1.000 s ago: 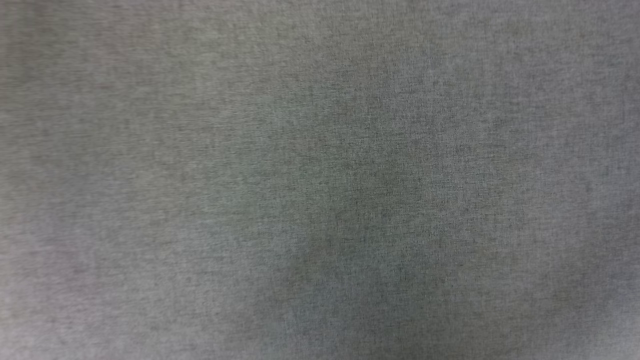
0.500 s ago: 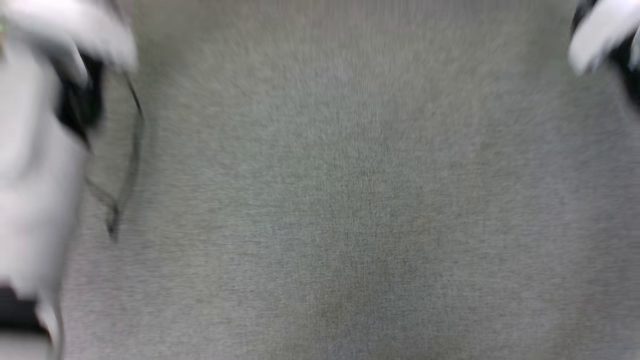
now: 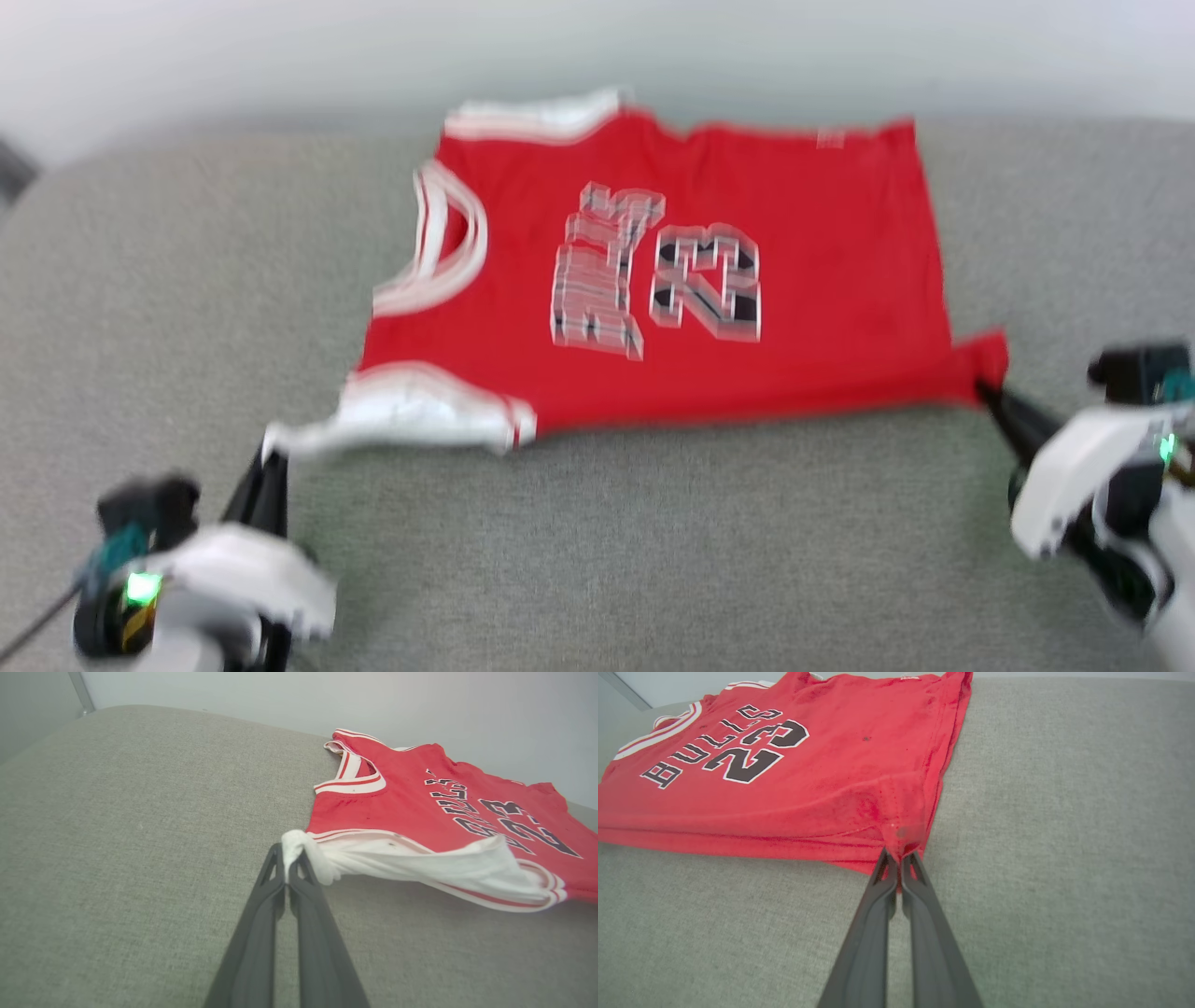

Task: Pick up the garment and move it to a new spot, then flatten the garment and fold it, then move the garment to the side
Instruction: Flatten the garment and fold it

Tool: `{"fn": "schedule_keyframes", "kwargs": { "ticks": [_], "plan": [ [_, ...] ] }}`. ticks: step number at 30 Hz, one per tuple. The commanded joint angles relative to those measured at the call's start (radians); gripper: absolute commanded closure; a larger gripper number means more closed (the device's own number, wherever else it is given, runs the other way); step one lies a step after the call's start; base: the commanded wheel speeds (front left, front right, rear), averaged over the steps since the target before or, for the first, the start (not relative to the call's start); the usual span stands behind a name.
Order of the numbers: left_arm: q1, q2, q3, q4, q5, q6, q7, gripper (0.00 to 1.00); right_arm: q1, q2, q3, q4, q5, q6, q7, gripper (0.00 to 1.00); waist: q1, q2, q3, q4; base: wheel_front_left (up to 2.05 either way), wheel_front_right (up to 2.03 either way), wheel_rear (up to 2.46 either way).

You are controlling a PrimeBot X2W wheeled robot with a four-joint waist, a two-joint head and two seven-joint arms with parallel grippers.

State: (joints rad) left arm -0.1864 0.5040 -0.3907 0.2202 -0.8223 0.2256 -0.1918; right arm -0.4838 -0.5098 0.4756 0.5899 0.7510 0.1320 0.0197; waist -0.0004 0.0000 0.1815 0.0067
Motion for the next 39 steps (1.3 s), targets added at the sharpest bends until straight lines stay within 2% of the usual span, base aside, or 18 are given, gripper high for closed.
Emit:
{"fn": "schedule_keyframes", "kwargs": {
  "ticks": [1,8,12,15,20,26,32,39],
  "plan": [
    [0.066,0.019,0.021,-0.033,-0.018,0.036,0.005,1.00,0.054,-0.014,-0.022,-0.011,-0.010,-0.002,0.010,1.00,0.0004,0.0000,-0.078,-0.008,0.00,0.00,0.00],
    [0.380,0.042,0.062,-0.284,-0.075,0.195,0.047,1.00,0.319,0.016,-0.160,-0.129,-0.066,-0.003,0.072,1.00,0.0004,0.0000,-0.153,-0.021,0.00,0.00,0.00],
    [0.493,0.053,0.074,-0.393,-0.095,0.252,0.067,1.00,0.443,0.052,-0.255,-0.211,-0.111,-0.003,0.118,1.00,0.0004,0.0000,-0.167,-0.014,0.00,0.00,0.00],
    [0.517,0.068,0.080,-0.450,-0.089,0.269,0.070,1.00,0.489,0.089,-0.327,-0.282,-0.154,-0.003,0.158,1.00,0.0004,0.0000,-0.150,-0.009,0.00,0.00,0.00],
    [0.413,0.083,0.046,-0.458,-0.062,0.229,0.098,1.00,0.511,0.153,-0.401,-0.368,-0.215,-0.002,0.236,1.00,0.0004,0.0000,-0.121,0.001,0.00,0.00,0.00],
    [0.203,0.058,-0.004,-0.349,-0.043,0.139,0.131,1.00,0.443,0.197,-0.428,-0.404,-0.275,-0.002,0.299,1.00,0.0004,0.0000,-0.078,0.001,0.00,0.00,0.00],
    [0.008,0.020,-0.025,-0.218,-0.029,0.057,0.126,1.00,0.327,0.205,-0.427,-0.379,-0.306,-0.002,0.325,1.00,0.0004,0.0000,0.005,-0.006,0.00,0.00,0.00],
    [-0.108,-0.020,-0.060,-0.079,-0.021,-0.008,0.130,1.00,0.225,0.209,-0.398,-0.306,-0.321,-0.002,0.322,1.00,0.0004,0.0000,0.069,-0.009,0.00,0.00,0.00]
  ]
}}
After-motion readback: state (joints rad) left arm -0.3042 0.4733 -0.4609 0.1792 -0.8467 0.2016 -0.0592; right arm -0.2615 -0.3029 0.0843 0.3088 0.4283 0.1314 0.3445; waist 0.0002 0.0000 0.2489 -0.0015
